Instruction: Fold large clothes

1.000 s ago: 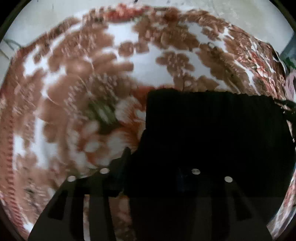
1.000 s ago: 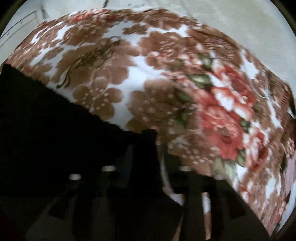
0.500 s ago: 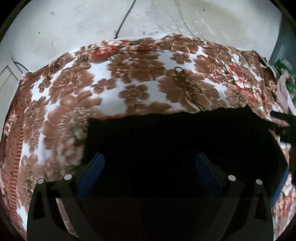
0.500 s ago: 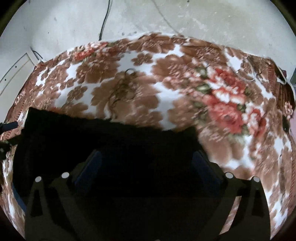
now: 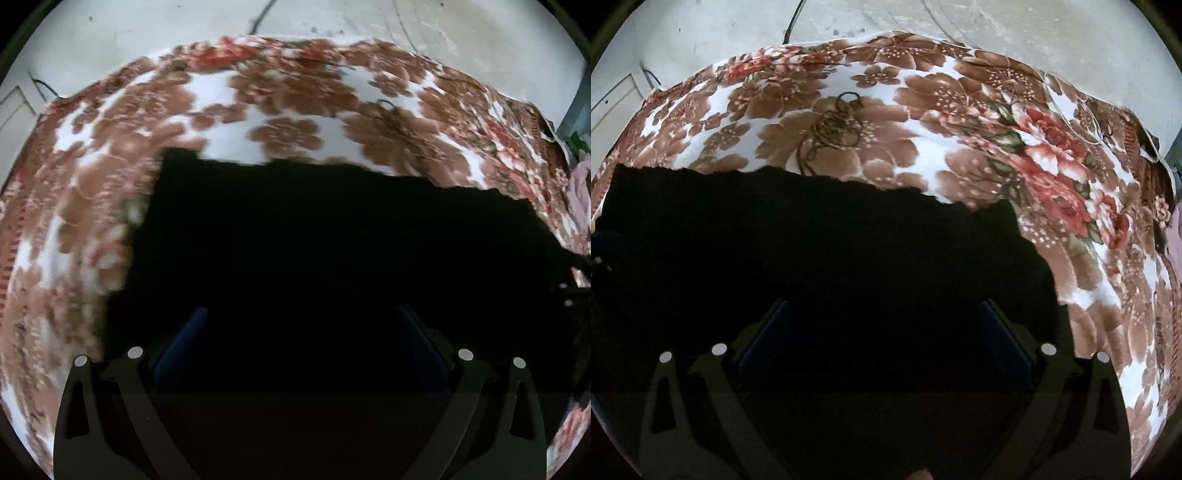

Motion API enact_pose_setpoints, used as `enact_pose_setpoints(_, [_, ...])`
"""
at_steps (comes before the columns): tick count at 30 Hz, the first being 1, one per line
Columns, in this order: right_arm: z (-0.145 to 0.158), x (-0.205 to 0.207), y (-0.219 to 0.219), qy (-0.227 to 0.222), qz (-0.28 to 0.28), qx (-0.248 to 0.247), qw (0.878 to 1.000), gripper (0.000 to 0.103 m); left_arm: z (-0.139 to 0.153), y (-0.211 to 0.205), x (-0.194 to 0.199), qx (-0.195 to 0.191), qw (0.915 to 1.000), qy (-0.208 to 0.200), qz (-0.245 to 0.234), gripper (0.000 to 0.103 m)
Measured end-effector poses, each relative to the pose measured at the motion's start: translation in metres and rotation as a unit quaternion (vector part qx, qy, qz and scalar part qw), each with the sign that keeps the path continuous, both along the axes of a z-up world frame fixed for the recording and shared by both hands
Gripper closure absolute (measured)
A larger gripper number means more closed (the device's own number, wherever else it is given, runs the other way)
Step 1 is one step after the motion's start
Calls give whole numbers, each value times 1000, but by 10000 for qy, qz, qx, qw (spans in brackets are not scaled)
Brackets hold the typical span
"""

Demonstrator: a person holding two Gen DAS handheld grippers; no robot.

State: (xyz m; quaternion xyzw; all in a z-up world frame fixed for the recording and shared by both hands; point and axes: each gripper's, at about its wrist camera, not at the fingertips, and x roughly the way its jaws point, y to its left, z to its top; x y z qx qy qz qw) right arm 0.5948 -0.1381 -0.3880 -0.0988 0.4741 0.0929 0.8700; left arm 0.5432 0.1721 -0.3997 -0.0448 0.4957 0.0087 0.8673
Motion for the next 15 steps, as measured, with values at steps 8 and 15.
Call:
enact_pose_setpoints(8, [-5, 2, -47, 128, -203, -211, 9995, 5, 0, 37, -15, 729, 9973, 41, -76, 5])
enact_pose_setpoints(15, [3, 0, -104, 137, -737, -519, 9958, 5, 21, 79, -40, 708, 9955, 71, 620, 6])
